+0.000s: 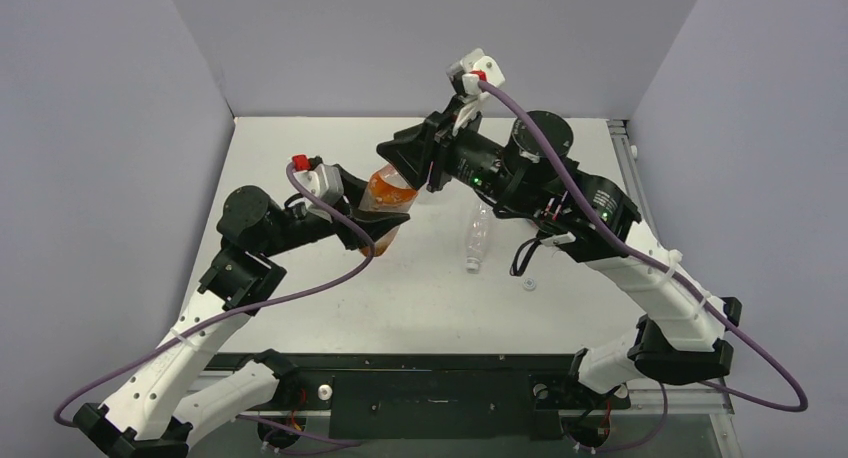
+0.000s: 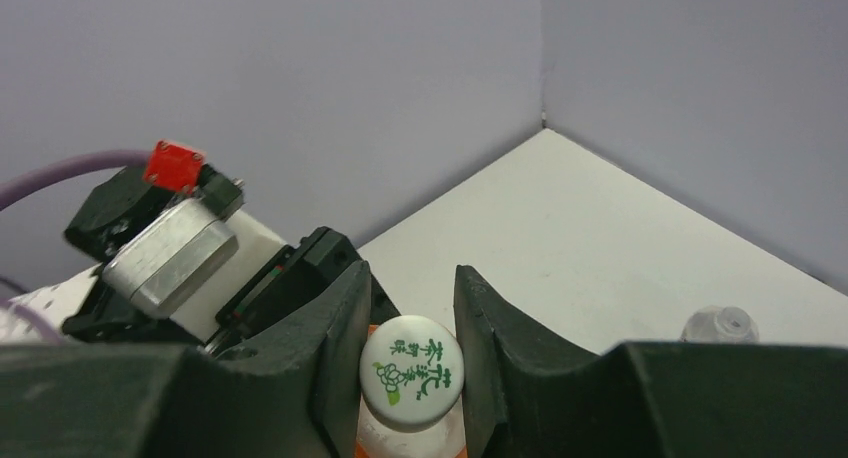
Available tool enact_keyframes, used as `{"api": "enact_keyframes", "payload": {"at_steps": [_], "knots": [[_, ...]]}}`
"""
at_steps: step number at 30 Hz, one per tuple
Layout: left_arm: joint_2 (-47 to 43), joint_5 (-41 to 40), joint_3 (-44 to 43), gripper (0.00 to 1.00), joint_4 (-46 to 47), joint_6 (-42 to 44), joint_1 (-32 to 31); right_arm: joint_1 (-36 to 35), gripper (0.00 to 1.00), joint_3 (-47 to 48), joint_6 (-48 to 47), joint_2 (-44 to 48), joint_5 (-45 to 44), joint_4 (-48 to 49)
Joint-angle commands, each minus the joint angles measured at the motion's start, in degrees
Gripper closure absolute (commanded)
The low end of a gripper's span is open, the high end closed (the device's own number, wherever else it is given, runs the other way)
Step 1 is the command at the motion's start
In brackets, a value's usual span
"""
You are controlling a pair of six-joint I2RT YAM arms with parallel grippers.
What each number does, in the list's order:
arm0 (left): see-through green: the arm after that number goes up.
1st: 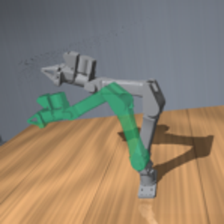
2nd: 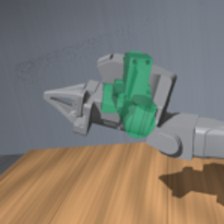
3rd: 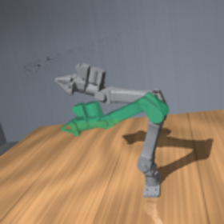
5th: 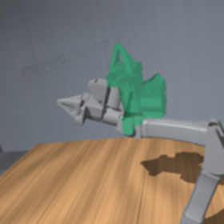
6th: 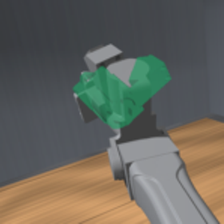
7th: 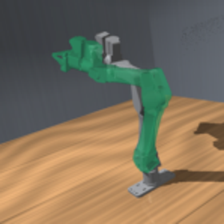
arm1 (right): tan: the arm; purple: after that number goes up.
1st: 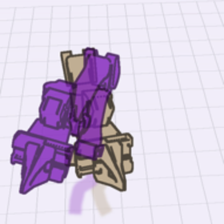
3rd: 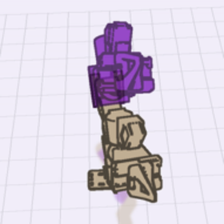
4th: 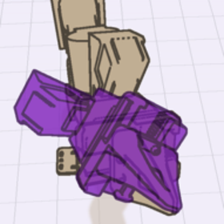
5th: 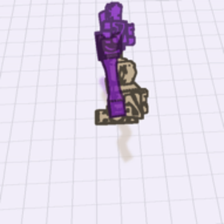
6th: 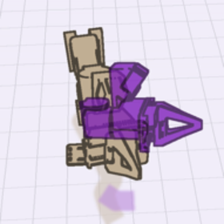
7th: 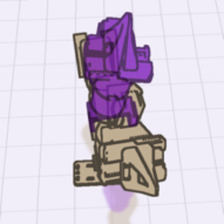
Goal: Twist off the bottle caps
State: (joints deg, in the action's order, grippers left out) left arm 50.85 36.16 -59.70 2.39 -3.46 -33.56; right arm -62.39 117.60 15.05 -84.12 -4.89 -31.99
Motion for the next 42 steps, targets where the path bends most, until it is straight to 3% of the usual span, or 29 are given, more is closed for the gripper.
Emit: {"api": "enact_keyframes", "payload": {"at_steps": [1,5,8,13,14,15,16,17,19,20,21,24,33,39,42], "knots": [[0.26,13.74,-2.45,0.92,6.79,-12.76,-0.04,5.38,1.00,-4.75,-1.85,6.33,29.06,10.00],[0.90,24.33,-5.77,0.86,8.58,-22.53,-1.43,10.36,1.00,-13.03,8.95,10.16,47.31,25.53],[0.88,23.47,-6.41,0.89,8.25,-22.84,-1.58,10.16,1.00,-14.21,9.39,10.69,50.17,27.58],[1.55,21.89,-5.91,0.90,7.76,-22.08,-1.51,9.59,1.00,-14.33,4.71,10.97,46.86,21.91],[1.63,21.69,-5.88,0.90,7.47,-21.70,-1.51,9.53,0.94,-14.11,4.02,11.27,43.53,20.79],[1.69,20.88,-5.71,0.90,6.78,-20.38,-1.51,9.25,0.67,-13.96,2.68,11.44,40.73,18.51],[1.70,20.09,-5.61,0.90,6.50,-19.62,-1.51,8.97,0.55,-13.49,2.03,11.92,33.16,17.30],[1.64,17.89,-5.38,0.90,5.76,-17.49,-1.49,8.23,0.37,-13.16,0.89,12.10,29.04,15.39],[1.58,14.01,-4.84,0.90,4.23,-13.23,-1.50,6.82,0.25,-11.83,0.18,11.83,18.72,13.14],[1.51,11.16,-4.60,0.90,3.77,-10.11,-1.51,6.22,0.24,-10.85,0.32,11.59,11.73,12.59],[1.40,9.87,-4.10,0.90,3.15,-8.73,-1.51,5.04,0.23,-10.39,0.28,11.05,10.07,11.73],[0.99,3.53,-3.07,0.90,2.47,-2.28,-1.53,3.03,0.21,-7.83,1.02,9.65,2.95,9.77],[0.87,-5.85,-1.60,0.89,0.76,6.73,-1.59,2.67,0.19,2.21,3.80,1.37,-0.09,1.78],[1.00,-8.00,-1.68,0.89,-0.33,8.07,-1.59,2.38,0.35,4.06,5.10,-1.72,-0.39,0.29],[0.77,-8.31,-1.33,0.90,-0.50,8.45,-1.59,2.32,0.54,3.89,5.48,-1.67,-0.07,0.86]]}}
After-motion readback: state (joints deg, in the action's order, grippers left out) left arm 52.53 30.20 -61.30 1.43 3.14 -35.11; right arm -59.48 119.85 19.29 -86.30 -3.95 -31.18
